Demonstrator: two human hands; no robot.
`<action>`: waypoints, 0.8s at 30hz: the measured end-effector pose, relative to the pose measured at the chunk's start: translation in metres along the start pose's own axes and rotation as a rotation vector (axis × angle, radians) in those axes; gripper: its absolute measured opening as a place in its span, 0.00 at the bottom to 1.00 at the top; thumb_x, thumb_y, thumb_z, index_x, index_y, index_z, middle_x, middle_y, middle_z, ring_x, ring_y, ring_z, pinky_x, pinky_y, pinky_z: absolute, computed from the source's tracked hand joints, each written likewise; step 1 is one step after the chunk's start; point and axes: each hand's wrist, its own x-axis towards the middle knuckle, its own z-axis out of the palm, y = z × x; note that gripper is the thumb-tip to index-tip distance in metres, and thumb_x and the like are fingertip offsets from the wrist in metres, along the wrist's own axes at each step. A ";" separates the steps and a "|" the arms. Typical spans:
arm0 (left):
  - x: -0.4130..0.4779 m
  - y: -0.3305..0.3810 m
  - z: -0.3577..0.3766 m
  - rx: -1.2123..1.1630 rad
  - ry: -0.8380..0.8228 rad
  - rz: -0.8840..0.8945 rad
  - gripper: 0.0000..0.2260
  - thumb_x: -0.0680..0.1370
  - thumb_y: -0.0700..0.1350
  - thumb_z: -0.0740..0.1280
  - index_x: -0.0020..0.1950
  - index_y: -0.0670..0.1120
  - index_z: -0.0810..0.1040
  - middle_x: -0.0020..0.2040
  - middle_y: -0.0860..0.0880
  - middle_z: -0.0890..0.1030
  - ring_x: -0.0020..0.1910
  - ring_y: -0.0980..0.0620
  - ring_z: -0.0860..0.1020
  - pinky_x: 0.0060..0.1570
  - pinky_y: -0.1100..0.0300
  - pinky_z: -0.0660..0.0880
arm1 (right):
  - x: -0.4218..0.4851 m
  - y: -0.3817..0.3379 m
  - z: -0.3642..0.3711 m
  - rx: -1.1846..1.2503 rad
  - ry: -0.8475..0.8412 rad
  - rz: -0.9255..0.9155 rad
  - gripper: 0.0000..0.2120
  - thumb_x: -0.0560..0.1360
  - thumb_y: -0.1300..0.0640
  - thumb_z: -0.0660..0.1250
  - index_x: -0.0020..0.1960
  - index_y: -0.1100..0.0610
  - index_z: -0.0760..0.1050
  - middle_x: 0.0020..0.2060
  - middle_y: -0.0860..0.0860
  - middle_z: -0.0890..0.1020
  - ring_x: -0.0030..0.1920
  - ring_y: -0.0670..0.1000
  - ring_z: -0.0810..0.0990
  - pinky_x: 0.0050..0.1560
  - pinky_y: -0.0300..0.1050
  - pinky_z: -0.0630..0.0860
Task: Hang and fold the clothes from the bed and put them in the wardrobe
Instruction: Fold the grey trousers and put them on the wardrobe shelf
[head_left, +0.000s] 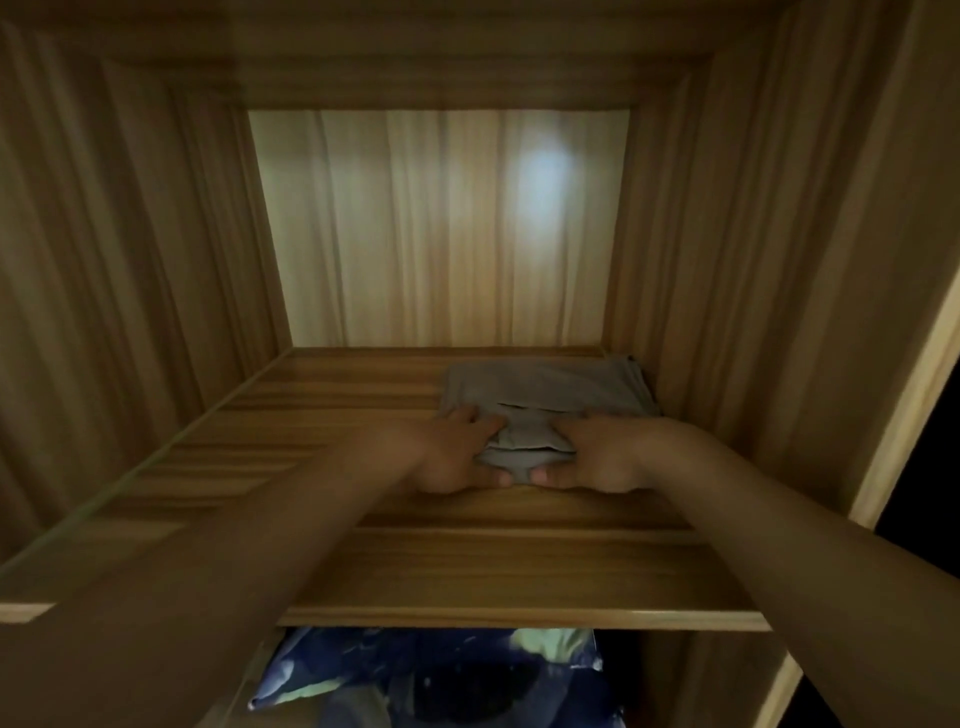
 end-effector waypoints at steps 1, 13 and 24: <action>0.008 -0.004 -0.001 0.009 -0.002 0.000 0.39 0.79 0.66 0.59 0.82 0.54 0.44 0.83 0.47 0.45 0.81 0.43 0.49 0.77 0.45 0.54 | 0.005 0.001 -0.002 0.006 0.003 0.000 0.41 0.78 0.32 0.59 0.82 0.50 0.50 0.80 0.52 0.58 0.78 0.55 0.60 0.75 0.47 0.57; 0.081 -0.033 -0.009 -0.056 0.051 -0.024 0.36 0.78 0.68 0.58 0.82 0.57 0.49 0.81 0.47 0.52 0.79 0.41 0.56 0.75 0.41 0.59 | 0.077 0.027 -0.014 -0.027 0.047 0.092 0.43 0.76 0.26 0.53 0.82 0.45 0.41 0.82 0.55 0.46 0.80 0.62 0.47 0.78 0.57 0.48; 0.115 -0.045 -0.020 0.027 0.082 -0.006 0.36 0.80 0.66 0.58 0.82 0.53 0.49 0.81 0.45 0.54 0.79 0.40 0.56 0.75 0.43 0.59 | 0.119 0.040 -0.021 -0.012 0.046 0.119 0.45 0.75 0.24 0.52 0.82 0.44 0.39 0.81 0.55 0.42 0.80 0.62 0.41 0.78 0.59 0.42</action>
